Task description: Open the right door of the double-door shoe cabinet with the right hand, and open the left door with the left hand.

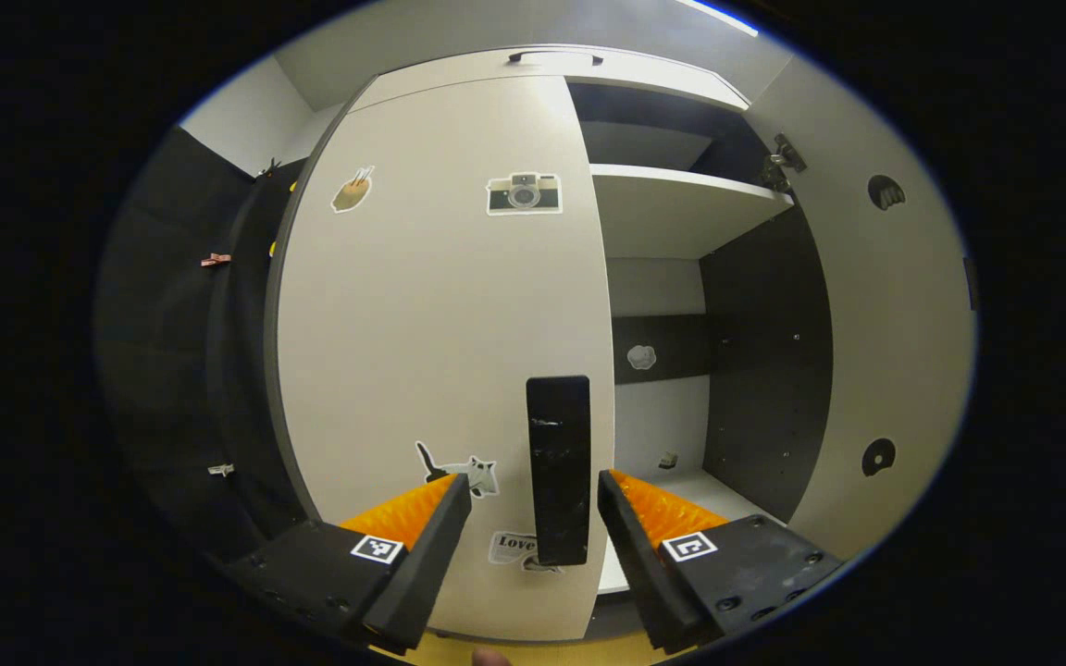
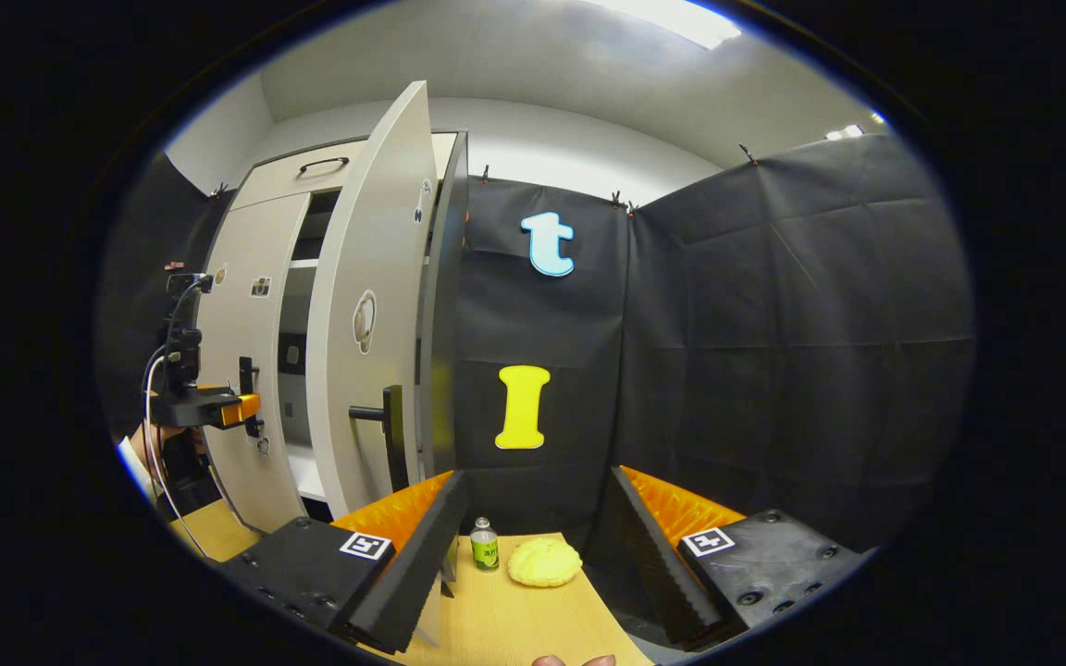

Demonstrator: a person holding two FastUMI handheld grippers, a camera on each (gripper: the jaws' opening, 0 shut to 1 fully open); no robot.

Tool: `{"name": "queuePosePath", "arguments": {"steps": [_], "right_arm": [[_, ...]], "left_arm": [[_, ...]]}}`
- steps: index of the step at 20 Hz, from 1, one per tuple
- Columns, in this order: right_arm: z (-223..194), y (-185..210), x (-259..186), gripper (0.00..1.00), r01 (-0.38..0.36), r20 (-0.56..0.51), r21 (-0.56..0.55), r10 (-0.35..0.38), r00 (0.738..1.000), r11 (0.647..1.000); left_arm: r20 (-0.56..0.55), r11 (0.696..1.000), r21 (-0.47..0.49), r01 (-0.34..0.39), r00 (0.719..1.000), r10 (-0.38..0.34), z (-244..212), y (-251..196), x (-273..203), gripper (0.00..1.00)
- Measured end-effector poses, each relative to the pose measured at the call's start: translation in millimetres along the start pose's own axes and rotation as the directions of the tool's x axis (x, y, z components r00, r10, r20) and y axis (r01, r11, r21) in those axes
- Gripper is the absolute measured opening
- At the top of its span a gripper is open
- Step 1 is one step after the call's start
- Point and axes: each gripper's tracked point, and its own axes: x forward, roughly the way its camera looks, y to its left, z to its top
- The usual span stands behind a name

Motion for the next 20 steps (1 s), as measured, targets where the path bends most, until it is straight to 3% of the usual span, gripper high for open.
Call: {"name": "queuePosePath", "arguments": {"steps": [6,10,13,17,20], "right_arm": [[-1.2,-14.3,-4.8,0.98,0.029,-0.004,0.0,-0.029,1.0,1.0],[-2.2,-24.1,-12.5,0.98,0.049,-0.016,0.009,-0.049,0.999,0.999],[4.2,-26.5,-24.0,0.98,0.058,-0.011,0.008,-0.058,0.998,0.998],[13.3,-16.7,-39.9,0.98,0.044,0.001,0.005,-0.044,0.999,0.999],[23.4,-6.8,-50.7,0.98,0.028,0.032,-0.011,-0.028,0.999,1.0]], "left_arm": [[0.009,0.999,0.045,0.013,1.0,-0.013,-1.1,-7.5,17.8,0.64],[0.013,0.999,0.021,0.035,0.999,-0.035,-2.1,-13.6,16.3,0.38],[-0.034,0.999,0.027,0.046,0.998,-0.045,-8.2,-14.4,15.7,0.35],[-0.083,0.996,-0.048,0.069,0.994,-0.072,-10.1,-13.7,11.2,0.19],[-0.091,0.991,-0.066,0.115,0.989,-0.121,-7.7,-9.5,-11.3,0.16]]}}
